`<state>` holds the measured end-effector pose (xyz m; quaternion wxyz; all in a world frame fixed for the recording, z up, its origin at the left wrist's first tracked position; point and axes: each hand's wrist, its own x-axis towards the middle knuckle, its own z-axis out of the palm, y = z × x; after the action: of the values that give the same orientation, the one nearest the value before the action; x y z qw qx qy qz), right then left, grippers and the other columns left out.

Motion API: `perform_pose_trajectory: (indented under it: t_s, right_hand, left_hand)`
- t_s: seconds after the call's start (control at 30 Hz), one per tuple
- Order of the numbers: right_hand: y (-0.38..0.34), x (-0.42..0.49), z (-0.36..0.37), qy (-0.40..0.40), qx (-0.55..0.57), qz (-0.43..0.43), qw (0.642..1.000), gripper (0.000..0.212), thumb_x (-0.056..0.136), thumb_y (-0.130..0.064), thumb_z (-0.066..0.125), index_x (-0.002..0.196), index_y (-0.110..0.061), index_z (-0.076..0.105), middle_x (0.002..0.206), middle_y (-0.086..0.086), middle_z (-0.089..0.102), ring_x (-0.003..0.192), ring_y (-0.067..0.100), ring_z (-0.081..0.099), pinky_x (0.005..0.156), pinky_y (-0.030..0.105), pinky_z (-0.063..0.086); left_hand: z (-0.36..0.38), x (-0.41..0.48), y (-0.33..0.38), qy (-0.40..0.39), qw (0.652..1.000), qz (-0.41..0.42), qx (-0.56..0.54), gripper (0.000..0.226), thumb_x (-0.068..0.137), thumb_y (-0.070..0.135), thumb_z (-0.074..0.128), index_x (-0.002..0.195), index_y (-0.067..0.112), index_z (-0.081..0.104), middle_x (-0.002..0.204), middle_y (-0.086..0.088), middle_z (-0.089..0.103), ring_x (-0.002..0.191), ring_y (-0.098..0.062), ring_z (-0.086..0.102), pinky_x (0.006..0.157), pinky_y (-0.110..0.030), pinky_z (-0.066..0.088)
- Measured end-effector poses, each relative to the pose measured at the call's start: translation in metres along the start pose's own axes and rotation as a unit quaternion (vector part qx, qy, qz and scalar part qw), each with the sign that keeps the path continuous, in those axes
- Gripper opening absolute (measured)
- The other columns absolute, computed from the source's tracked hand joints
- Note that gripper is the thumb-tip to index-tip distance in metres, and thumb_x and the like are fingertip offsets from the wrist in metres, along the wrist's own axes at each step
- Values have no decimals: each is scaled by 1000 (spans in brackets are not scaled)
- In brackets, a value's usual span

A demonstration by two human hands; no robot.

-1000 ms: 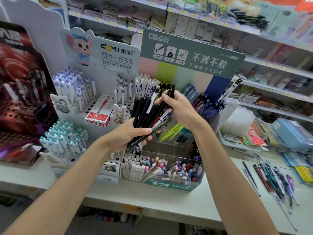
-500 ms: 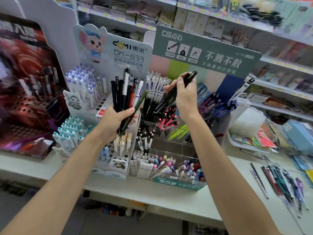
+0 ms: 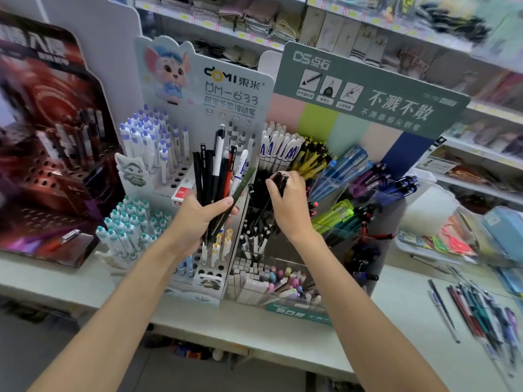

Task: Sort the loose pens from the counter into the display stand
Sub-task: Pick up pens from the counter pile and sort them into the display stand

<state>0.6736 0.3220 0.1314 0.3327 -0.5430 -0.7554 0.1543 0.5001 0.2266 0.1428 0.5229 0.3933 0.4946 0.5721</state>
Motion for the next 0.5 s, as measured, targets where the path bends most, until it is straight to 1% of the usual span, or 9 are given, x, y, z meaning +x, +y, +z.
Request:
perform_pose_trajectory:
  t_s: [0.07,0.13,0.27,0.3,0.4,0.47,0.5]
  right_hand:
    - [-4,3,-6,-7,43,0,999,28,101,-28,52,107,-3,62,103,5,56,102,22,51,91,33,41]
    - [-9,7,-14,13,65,-2,998,27,100,-27,54,105,-2,62,103,9,58,99,23,55,91,36,45]
    - [-18,11,-23,59,95,-6,994,17,95,-27,63,99,-11,62,97,9,63,91,21,59,86,38,50]
    - [-20,11,-26,81,106,-10,991,16,94,-27,64,101,-12,63,98,9,64,92,21,61,86,37,50]
    - [-22,11,-35,147,107,-38,983,26,92,-26,68,106,-5,64,100,9,67,94,19,62,87,27,49]
    - [-19,12,-37,168,105,-47,979,26,91,-28,69,103,-5,65,95,8,67,87,20,63,82,28,50]
    - [-17,12,-37,179,111,-42,977,25,90,-29,69,101,-7,64,93,8,67,84,22,64,80,31,51]
  left_hand:
    - [-1,-1,1,-2,1000,7,5,5,95,8,60,97,11,63,70,-1,73,65,-8,68,58,-19,53]
    - [-2,-1,1,1,1000,14,4,7,95,7,60,94,14,63,70,-1,73,66,-8,68,59,-19,53]
    - [-2,-1,1,-2,1000,19,6,9,94,8,60,91,15,64,71,-1,73,68,-8,68,60,-20,54]
    - [-2,-1,2,-2,1000,18,4,9,94,8,60,91,16,65,72,-2,73,69,-9,68,62,-22,54]
    - [-4,1,0,6,1000,23,-3,12,93,8,62,92,19,65,75,-4,74,74,-18,67,70,-32,58]
    - [-6,2,0,7,1000,26,-6,12,93,9,63,93,20,66,81,-8,74,78,-24,66,77,-40,56]
    - [-7,2,-1,4,1000,26,-9,11,92,9,63,97,19,65,87,-12,75,80,-26,66,78,-42,55]
